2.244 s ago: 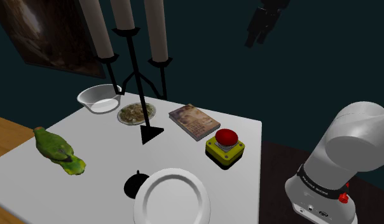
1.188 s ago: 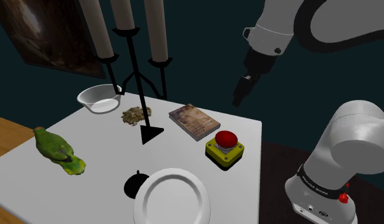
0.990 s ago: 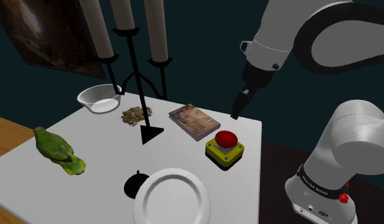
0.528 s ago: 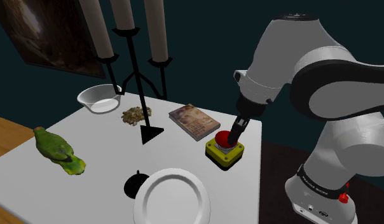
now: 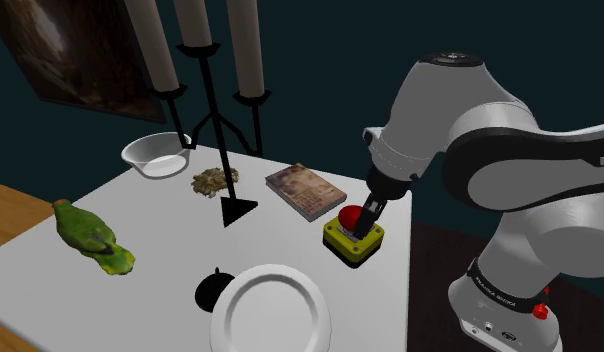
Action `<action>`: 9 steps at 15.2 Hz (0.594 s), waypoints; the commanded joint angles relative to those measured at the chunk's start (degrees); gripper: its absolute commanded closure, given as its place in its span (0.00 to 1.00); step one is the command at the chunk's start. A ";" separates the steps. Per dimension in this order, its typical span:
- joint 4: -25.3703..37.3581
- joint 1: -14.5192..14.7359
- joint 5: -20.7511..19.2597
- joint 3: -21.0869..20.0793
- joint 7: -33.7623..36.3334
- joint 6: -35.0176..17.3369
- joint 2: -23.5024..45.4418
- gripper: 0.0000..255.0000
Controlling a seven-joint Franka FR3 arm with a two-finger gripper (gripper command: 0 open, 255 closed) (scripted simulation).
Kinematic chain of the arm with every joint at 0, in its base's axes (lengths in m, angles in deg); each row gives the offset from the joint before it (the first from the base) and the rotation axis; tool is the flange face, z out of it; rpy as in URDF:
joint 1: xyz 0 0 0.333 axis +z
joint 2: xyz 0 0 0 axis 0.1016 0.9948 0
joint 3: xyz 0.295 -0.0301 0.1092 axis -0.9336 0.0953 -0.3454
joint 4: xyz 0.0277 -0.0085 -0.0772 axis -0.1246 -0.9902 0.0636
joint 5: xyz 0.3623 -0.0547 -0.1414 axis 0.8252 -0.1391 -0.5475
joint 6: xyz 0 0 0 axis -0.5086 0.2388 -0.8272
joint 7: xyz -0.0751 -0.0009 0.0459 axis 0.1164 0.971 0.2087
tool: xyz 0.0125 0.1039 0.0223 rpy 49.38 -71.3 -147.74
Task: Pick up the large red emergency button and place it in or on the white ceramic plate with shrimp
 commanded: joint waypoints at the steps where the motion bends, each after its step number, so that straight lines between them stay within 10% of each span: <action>1: -0.04 -0.02 0.05 -0.07 -0.01 -0.26 0.20 0.00; 5: -0.04 -0.02 0.05 -0.06 -0.01 -0.25 0.18 0.00; 6: -0.04 -0.02 0.05 -0.06 -0.01 -0.25 0.18 1.00; 9: -0.03 -0.04 0.04 -0.06 -0.03 -0.28 0.23 1.00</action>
